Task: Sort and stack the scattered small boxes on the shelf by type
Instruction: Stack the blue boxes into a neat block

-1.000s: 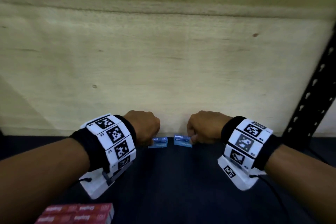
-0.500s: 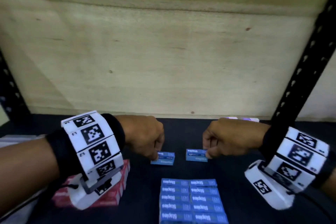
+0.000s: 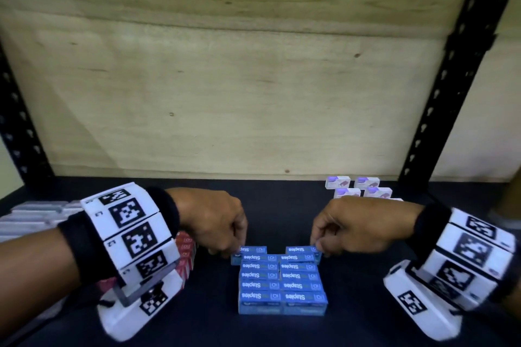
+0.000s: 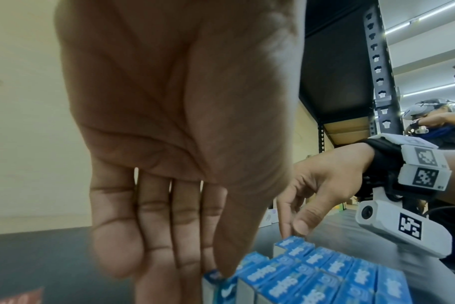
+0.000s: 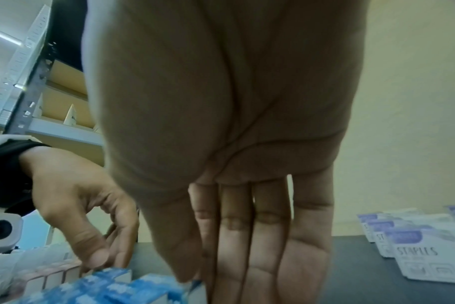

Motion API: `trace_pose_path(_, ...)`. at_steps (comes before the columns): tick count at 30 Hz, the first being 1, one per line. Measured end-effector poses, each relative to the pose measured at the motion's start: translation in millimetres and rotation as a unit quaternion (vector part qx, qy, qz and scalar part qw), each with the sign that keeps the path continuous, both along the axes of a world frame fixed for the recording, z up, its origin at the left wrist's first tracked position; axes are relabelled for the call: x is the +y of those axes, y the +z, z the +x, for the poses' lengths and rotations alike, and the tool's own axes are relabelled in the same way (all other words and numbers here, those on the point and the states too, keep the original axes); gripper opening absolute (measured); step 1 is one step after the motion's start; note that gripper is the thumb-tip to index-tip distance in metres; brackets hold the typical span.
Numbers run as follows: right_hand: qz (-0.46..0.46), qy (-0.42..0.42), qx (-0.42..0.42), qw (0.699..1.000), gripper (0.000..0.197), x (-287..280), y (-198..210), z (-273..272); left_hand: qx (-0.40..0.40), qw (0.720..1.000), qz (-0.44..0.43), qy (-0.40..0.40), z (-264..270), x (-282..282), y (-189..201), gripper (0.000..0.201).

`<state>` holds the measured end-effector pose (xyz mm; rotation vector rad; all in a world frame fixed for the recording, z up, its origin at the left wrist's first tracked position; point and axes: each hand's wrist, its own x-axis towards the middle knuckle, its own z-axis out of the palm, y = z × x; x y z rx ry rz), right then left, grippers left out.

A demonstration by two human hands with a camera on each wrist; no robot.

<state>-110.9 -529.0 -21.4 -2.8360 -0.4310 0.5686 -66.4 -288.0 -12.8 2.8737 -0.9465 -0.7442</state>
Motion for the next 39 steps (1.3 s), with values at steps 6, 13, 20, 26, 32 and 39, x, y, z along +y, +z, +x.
trace_pose_path(6,0.009,0.016,-0.019,1.000,0.014,12,-4,0,-0.011,1.000,-0.024,0.005,-6,-8,-2,0.016)
trace_pose_path(13,-0.020,0.032,-0.037,0.999,0.015,19,-3,-2,-0.060,0.998,-0.013,-0.026,-12,-18,-2,0.017)
trace_pose_path(20,-0.035,0.016,-0.010,0.999,0.045,18,7,-18,-0.058,0.998,0.017,-0.016,-20,-9,7,0.055)
trace_pose_path(26,-0.114,0.041,0.041,0.992,0.094,21,14,-37,-0.049,0.996,0.041,-0.059,-37,-11,4,0.088)
trace_pose_path(32,-0.136,0.037,0.020,0.990,0.082,25,7,-35,-0.096,0.991,0.057,-0.080,-38,-17,-2,0.075)
trace_pose_path(39,-0.131,0.040,0.013,0.991,0.086,29,0,-17,-0.112,0.989,0.074,-0.061,-27,-12,-1,0.073)
